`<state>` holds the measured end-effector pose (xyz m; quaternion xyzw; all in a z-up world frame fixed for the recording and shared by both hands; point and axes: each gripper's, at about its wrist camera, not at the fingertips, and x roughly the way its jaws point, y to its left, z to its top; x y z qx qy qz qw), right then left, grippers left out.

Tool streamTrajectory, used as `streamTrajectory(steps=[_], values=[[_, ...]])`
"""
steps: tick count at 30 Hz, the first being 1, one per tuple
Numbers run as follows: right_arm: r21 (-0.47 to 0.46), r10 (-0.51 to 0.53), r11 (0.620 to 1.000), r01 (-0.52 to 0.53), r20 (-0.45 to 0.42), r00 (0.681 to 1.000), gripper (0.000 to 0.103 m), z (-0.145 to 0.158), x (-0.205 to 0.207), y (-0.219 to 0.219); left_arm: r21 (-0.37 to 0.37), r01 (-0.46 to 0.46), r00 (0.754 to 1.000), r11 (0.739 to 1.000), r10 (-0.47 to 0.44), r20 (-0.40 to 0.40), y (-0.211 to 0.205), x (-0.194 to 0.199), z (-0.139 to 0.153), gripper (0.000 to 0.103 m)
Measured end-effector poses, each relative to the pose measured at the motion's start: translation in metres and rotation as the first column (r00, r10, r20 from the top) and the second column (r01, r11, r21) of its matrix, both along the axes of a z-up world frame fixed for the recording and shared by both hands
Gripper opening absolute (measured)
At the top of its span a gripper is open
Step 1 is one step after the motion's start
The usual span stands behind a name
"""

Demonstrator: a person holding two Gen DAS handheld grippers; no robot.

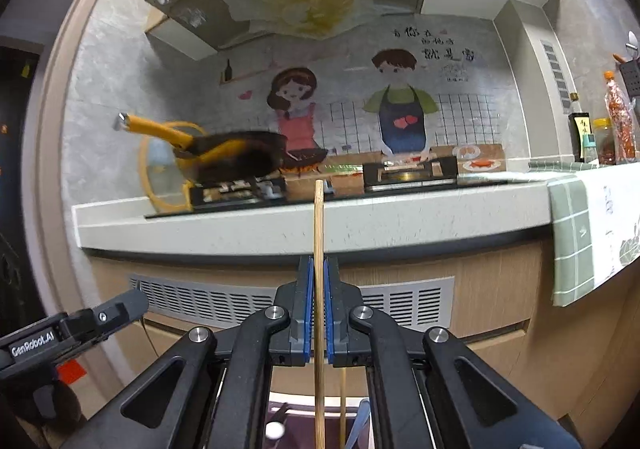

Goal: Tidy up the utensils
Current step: 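Lower the steel spoon and chopstick into the caddy and open both tools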

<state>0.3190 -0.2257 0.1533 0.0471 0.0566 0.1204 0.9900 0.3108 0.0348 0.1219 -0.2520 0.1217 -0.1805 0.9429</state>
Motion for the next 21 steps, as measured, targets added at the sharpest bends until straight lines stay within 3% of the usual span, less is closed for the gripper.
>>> streamTrajectory(steps=[8, 12, 17, 21], values=[[0.013, -0.006, 1.000, 0.007, -0.041, 0.999, 0.004, -0.038, 0.044, 0.008, -0.012, 0.004, 0.995, 1.000, -0.006, -0.096, -0.002, 0.040, -0.041, 0.029], [-0.011, 0.035, 0.999, -0.038, -0.166, 0.985, 0.007, -0.063, 0.051, 0.005, -0.033, 0.044, 0.986, 0.998, -0.049, -0.159, -0.003, 0.049, -0.064, 0.032], [-0.001, 0.008, 1.000, -0.008, -0.220, 0.976, 0.007, -0.068, 0.027, -0.015, 0.022, -0.011, 0.991, 1.000, 0.014, -0.133, 0.003, 0.018, -0.063, 0.038], [-0.044, -0.022, 0.999, 0.013, -0.217, 0.976, 0.008, -0.060, -0.008, -0.023, 0.120, -0.057, 0.992, 0.991, 0.070, -0.105, 0.006, -0.024, -0.050, 0.042]])
